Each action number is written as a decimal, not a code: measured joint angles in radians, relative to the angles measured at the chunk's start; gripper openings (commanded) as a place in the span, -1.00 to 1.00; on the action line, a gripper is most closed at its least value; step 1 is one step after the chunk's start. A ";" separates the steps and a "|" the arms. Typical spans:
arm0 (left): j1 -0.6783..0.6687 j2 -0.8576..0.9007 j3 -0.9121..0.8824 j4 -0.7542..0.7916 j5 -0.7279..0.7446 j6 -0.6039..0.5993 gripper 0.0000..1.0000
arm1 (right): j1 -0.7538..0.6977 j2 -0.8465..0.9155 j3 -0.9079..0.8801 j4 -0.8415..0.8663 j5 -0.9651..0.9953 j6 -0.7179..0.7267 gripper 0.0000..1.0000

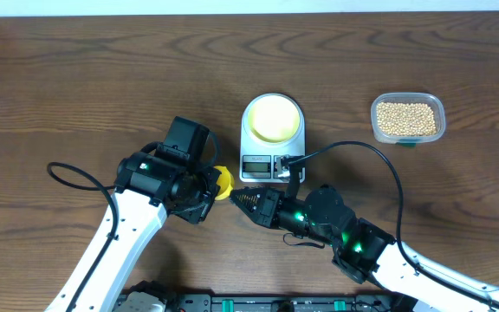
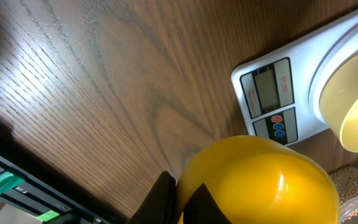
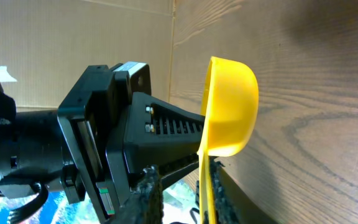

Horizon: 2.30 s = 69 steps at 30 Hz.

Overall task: Scoop item into bowl and weigh 50g on scale
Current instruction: 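Release the left gripper and hold the scoop with the right gripper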

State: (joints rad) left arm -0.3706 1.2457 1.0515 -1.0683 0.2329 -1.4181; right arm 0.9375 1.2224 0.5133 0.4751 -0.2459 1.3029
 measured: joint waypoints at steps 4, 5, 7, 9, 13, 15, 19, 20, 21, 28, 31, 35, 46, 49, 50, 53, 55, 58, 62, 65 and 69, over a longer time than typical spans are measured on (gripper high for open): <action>-0.001 0.000 0.000 0.000 -0.012 -0.009 -0.86 | 0.000 0.000 0.000 -0.007 0.013 0.003 -0.62; -0.001 0.000 0.000 0.000 -0.017 -0.011 -0.86 | 0.000 0.000 0.000 -0.008 0.017 0.003 -0.63; -0.001 0.000 0.000 0.000 -0.024 -0.018 -0.85 | 0.000 0.000 0.000 -0.008 0.023 0.003 -0.62; -0.001 0.000 0.000 0.001 -0.029 -0.020 -0.86 | 0.000 0.000 0.000 -0.008 0.027 0.003 -0.61; -0.001 0.000 0.000 0.002 -0.030 -0.022 -0.85 | 0.000 0.000 0.000 -0.008 0.033 0.003 -0.58; -0.001 0.000 0.000 0.002 -0.030 -0.023 -0.86 | 0.000 0.000 0.000 -0.008 0.034 0.003 -0.58; -0.001 0.000 0.000 0.002 -0.037 -0.023 -0.86 | 0.000 0.007 0.000 -0.007 0.038 0.006 -0.60; -0.001 0.000 0.000 0.001 -0.038 -0.023 -0.86 | 0.000 0.010 0.000 -0.007 0.038 0.009 -0.63; -0.001 0.000 0.000 0.002 -0.040 -0.023 -0.86 | 0.000 0.013 0.000 -0.007 0.038 0.011 -0.64; -0.001 0.000 0.000 0.001 -0.051 -0.023 -0.85 | 0.000 0.023 0.000 -0.007 0.041 0.022 -0.71; -0.001 0.000 0.000 0.001 -0.052 -0.023 -0.86 | 0.000 0.023 0.000 -0.006 0.041 0.023 -0.75; -0.001 0.000 0.000 0.001 -0.052 -0.023 -0.86 | 0.000 0.024 0.000 -0.006 0.041 0.033 -0.83; -0.001 0.000 0.000 0.002 -0.052 -0.024 -0.86 | 0.000 0.024 0.000 -0.007 0.041 0.053 -0.97; -0.001 0.000 0.000 0.002 -0.052 -0.024 -0.86 | 0.000 0.024 0.000 -0.007 0.041 0.052 -0.98; -0.001 0.000 0.000 0.002 -0.052 -0.025 -0.85 | 0.000 0.024 0.000 -0.007 0.041 0.053 -0.98; -0.001 0.000 0.000 0.000 -0.052 -0.025 -0.85 | 0.000 0.024 0.000 -0.007 0.041 0.052 -0.98; -0.001 0.000 0.000 -0.004 -0.052 -0.025 -0.85 | 0.000 0.024 0.000 -0.007 0.040 0.049 -0.98; -0.001 0.000 0.000 -0.014 -0.052 -0.026 -0.85 | 0.000 0.024 0.000 -0.007 0.032 0.042 -0.98; -0.001 0.000 0.000 -0.021 -0.052 -0.026 -0.84 | 0.000 0.024 0.000 -0.007 0.023 0.033 -0.97; -0.002 0.000 0.000 -0.023 -0.052 -0.026 -0.84 | 0.000 0.024 0.000 -0.007 0.019 0.024 -0.98; -0.002 0.000 0.000 -0.023 -0.052 -0.025 -0.84 | 0.000 0.024 0.000 -0.007 0.015 0.018 -0.98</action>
State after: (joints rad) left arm -0.3725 1.2457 1.0515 -1.0916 0.1810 -1.4433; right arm 0.9375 1.2465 0.5133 0.4683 -0.2306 1.3209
